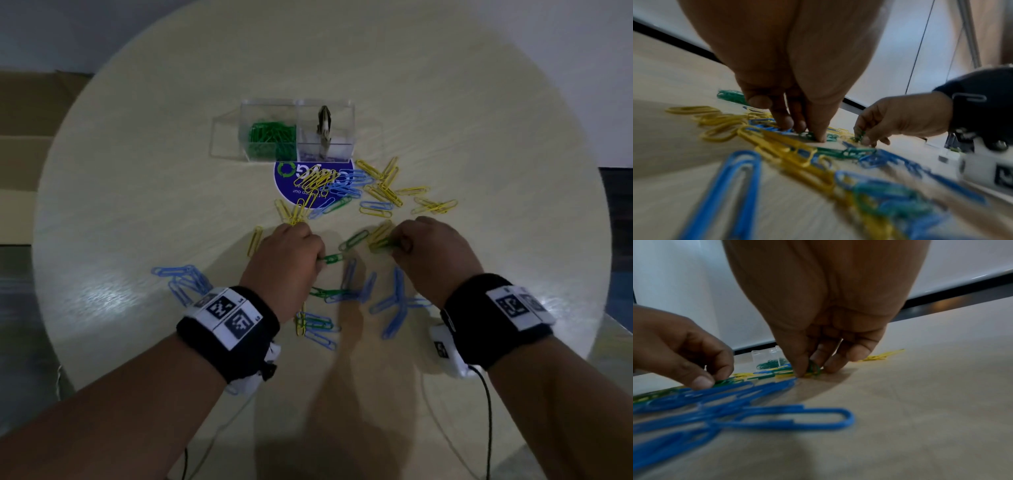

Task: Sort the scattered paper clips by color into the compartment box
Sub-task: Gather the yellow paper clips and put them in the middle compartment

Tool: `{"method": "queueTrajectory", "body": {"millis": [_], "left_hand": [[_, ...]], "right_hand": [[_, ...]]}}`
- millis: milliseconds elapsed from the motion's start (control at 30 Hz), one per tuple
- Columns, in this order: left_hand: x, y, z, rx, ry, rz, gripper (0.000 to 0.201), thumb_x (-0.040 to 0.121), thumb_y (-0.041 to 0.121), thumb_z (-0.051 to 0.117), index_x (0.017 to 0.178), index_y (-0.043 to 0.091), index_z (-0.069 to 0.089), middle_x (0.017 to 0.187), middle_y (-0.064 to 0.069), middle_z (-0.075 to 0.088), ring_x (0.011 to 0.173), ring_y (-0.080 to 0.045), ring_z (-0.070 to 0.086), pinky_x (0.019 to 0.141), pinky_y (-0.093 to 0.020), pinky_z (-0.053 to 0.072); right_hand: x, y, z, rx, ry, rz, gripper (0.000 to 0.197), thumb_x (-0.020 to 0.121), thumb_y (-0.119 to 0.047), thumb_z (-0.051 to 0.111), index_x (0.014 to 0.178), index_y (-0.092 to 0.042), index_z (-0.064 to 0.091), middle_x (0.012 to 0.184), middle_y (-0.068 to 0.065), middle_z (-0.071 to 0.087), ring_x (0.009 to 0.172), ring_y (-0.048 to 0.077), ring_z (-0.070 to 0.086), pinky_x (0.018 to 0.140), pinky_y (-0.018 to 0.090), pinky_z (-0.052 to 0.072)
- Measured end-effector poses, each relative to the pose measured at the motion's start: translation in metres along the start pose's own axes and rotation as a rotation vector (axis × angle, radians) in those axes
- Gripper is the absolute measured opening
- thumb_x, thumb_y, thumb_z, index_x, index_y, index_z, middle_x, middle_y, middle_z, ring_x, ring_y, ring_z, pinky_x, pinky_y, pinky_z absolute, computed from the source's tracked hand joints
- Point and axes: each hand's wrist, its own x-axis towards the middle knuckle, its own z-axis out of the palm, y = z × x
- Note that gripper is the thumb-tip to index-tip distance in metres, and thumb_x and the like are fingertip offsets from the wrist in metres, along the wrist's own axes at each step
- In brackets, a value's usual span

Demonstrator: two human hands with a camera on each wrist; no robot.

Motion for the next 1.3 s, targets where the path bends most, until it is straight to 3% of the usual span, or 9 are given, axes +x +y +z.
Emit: {"method": "queueTrajectory", "body": {"millis": [200, 333, 467, 567, 667, 833, 933, 1133, 1300], "left_hand": [[0.007, 0.005, -0.016, -0.115, -0.093, -0.044, 0.008, 0.08, 0.011, 0.065, 0.087, 0.015, 0.064, 0.084, -0.005, 0.063, 0.087, -0.029, 0.058, 0.078, -0.044, 0.048], [0.026, 0.018, -0.011, -0.292, 0.031, -0.09, 0.021, 0.081, 0.012, 0.069, 0.101, 0.017, 0.065, 0.082, 0.002, 0.064, 0.081, -0.019, 0.059, 0.075, -0.034, 0.048], [0.037, 0.03, -0.001, -0.167, -0.027, -0.049, 0.026, 0.083, 0.019, 0.068, 0.109, 0.016, 0.068, 0.093, -0.007, 0.065, 0.092, -0.029, 0.06, 0.078, -0.038, 0.049], [0.03, 0.027, 0.002, -0.104, -0.032, -0.003, 0.028, 0.075, 0.011, 0.068, 0.103, 0.017, 0.069, 0.085, -0.009, 0.06, 0.085, -0.033, 0.058, 0.069, -0.038, 0.045], [0.023, 0.017, 0.0, -0.084, -0.077, -0.074, 0.015, 0.074, 0.011, 0.068, 0.088, 0.011, 0.064, 0.091, -0.011, 0.056, 0.089, -0.034, 0.056, 0.073, -0.041, 0.044], [0.001, -0.006, 0.0, -0.1, -0.066, -0.095, 0.016, 0.074, 0.007, 0.069, 0.086, 0.015, 0.06, 0.09, -0.006, 0.056, 0.086, -0.03, 0.056, 0.071, -0.039, 0.046], [-0.007, -0.014, -0.003, -0.096, -0.048, -0.122, 0.017, 0.08, 0.013, 0.067, 0.092, 0.02, 0.058, 0.092, -0.002, 0.059, 0.09, -0.028, 0.055, 0.072, -0.035, 0.04], [-0.008, -0.023, -0.008, -0.125, 0.032, -0.168, 0.03, 0.086, 0.014, 0.062, 0.115, 0.021, 0.063, 0.105, -0.005, 0.062, 0.101, -0.029, 0.056, 0.084, -0.041, 0.048], [0.017, -0.017, -0.01, -0.063, 0.085, -0.029, 0.03, 0.081, 0.011, 0.062, 0.11, 0.016, 0.068, 0.095, -0.01, 0.061, 0.092, -0.036, 0.057, 0.076, -0.046, 0.052]], "right_hand": [[-0.018, 0.019, 0.002, 0.094, -0.092, 0.065, 0.013, 0.075, -0.02, 0.07, 0.087, -0.022, 0.067, 0.083, 0.004, 0.058, 0.084, 0.029, 0.059, 0.07, 0.029, 0.038], [-0.02, 0.026, -0.002, 0.245, 0.049, 0.134, 0.011, 0.072, -0.021, 0.078, 0.08, -0.021, 0.07, 0.081, 0.003, 0.055, 0.071, 0.019, 0.057, 0.062, 0.02, 0.033], [-0.006, 0.02, -0.014, 0.321, 0.135, 0.139, 0.011, 0.072, -0.027, 0.078, 0.073, -0.023, 0.068, 0.083, -0.002, 0.059, 0.068, 0.01, 0.059, 0.061, 0.006, 0.035], [0.013, 0.008, -0.022, 0.281, 0.175, 0.018, 0.011, 0.071, -0.023, 0.079, 0.072, -0.021, 0.067, 0.078, 0.001, 0.059, 0.069, 0.015, 0.058, 0.062, 0.016, 0.036], [0.034, -0.01, -0.02, 0.177, 0.132, -0.159, 0.008, 0.07, -0.019, 0.073, 0.074, -0.017, 0.068, 0.079, 0.004, 0.065, 0.077, 0.027, 0.061, 0.071, 0.031, 0.044], [0.065, -0.038, -0.002, -0.072, -0.024, -0.404, 0.006, 0.071, -0.016, 0.056, 0.069, -0.014, 0.062, 0.081, 0.008, 0.07, 0.078, 0.032, 0.061, 0.076, 0.037, 0.046], [0.073, -0.045, 0.006, -0.19, -0.074, -0.415, 0.011, 0.072, -0.017, 0.053, 0.07, -0.014, 0.063, 0.078, 0.008, 0.069, 0.076, 0.032, 0.059, 0.076, 0.039, 0.047], [0.065, -0.048, 0.007, -0.167, -0.071, -0.312, 0.005, 0.072, -0.018, 0.061, 0.072, -0.016, 0.065, 0.075, 0.011, 0.067, 0.077, 0.034, 0.058, 0.069, 0.037, 0.048], [0.05, -0.046, 0.003, -0.078, -0.121, -0.194, 0.005, 0.076, -0.02, 0.064, 0.08, -0.018, 0.066, 0.085, 0.012, 0.068, 0.083, 0.035, 0.062, 0.069, 0.038, 0.049]]}}
